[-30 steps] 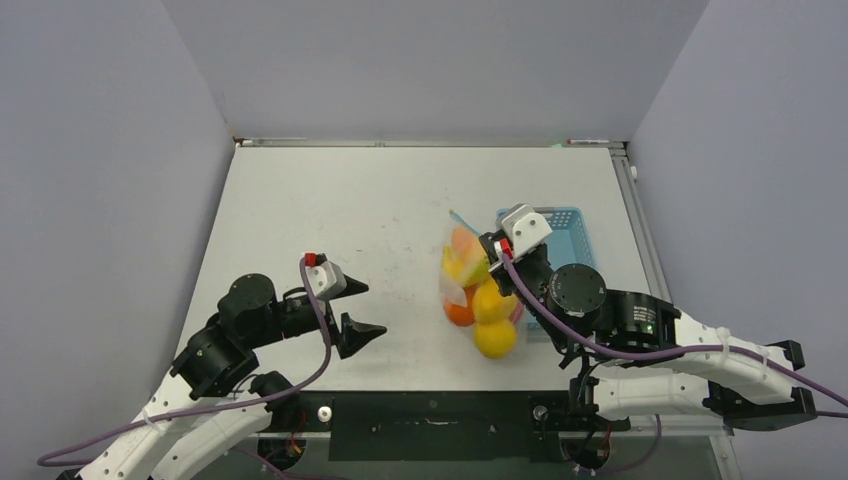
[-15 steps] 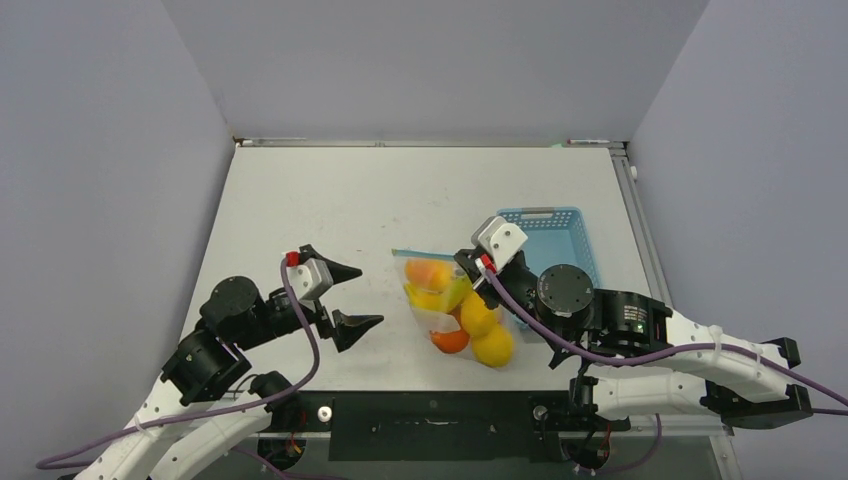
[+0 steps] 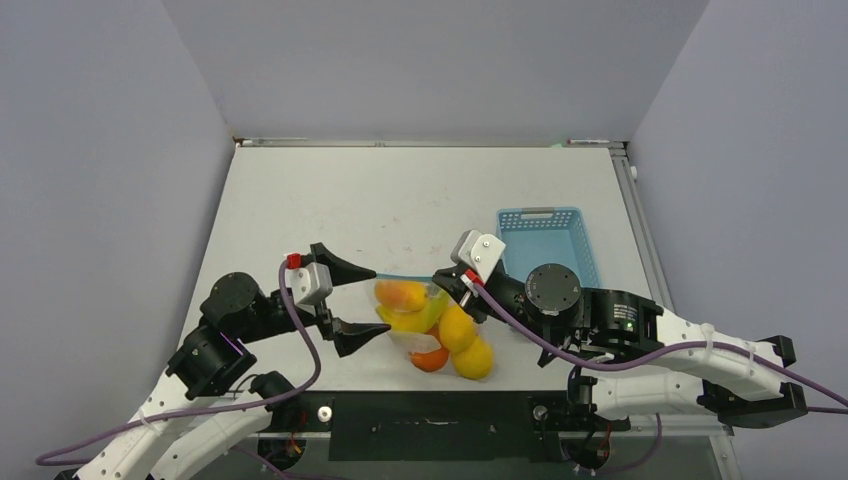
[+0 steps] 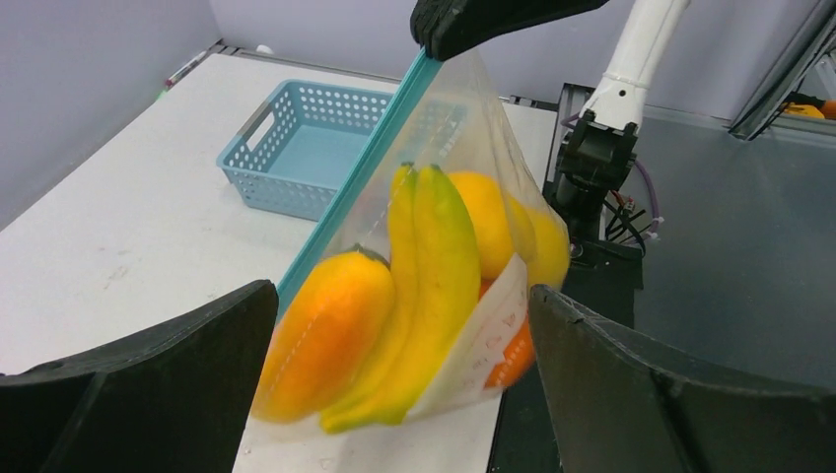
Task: Place the food in the zip-top bag and seal the zipper
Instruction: Place the zipper food storage bag at the center of the board.
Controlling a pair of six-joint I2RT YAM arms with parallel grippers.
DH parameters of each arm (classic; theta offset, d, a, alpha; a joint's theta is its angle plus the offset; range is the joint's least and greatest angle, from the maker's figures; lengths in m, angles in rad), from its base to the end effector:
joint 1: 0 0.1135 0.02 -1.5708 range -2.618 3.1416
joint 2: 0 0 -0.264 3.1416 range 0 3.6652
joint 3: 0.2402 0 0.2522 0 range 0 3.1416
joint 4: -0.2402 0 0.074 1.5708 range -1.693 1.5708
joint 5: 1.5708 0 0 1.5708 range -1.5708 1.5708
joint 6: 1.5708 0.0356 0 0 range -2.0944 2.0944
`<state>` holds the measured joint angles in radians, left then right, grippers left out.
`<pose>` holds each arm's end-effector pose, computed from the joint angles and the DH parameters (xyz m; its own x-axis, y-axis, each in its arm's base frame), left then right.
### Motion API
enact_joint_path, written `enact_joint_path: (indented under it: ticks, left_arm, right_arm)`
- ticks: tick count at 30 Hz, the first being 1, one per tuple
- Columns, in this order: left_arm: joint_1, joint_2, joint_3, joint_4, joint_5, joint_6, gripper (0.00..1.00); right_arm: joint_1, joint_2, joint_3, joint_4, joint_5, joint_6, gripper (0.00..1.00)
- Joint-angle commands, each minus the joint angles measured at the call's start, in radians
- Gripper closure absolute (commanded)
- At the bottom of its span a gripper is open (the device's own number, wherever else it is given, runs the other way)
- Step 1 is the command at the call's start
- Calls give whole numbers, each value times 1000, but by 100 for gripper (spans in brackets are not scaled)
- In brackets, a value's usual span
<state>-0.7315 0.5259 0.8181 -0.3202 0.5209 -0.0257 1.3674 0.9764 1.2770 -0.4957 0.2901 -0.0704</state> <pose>0.0729 -0.0892 0.3711 -0.0452 0.0106 -0.9989 0.9487 0.3135 -0.0396 0.0492 0.1884 0.4411 0.0230 -0.2223 -0.9747 -0.8823 0.4539 -0.1243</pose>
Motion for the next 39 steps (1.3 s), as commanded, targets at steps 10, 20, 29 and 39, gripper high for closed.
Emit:
enact_joint_path:
  ticks: [10,20,29,39]
  left_arm:
    - [-1,2,-16,131,169,20,4]
    - [-2,83,-26,127,289,-10,3]
    - [0,124,-29,74,337,17,24]
    - [-1,159,-25,45,388,20,83]
  right_arm:
    - [-4,-16,13,109,-296,21,95]
    - [-4,-21,5,144,-359,22,95]
    - [-5,-16,21,158,-385,17,95]
    - [-3,-19,19,171,-383,19,95]
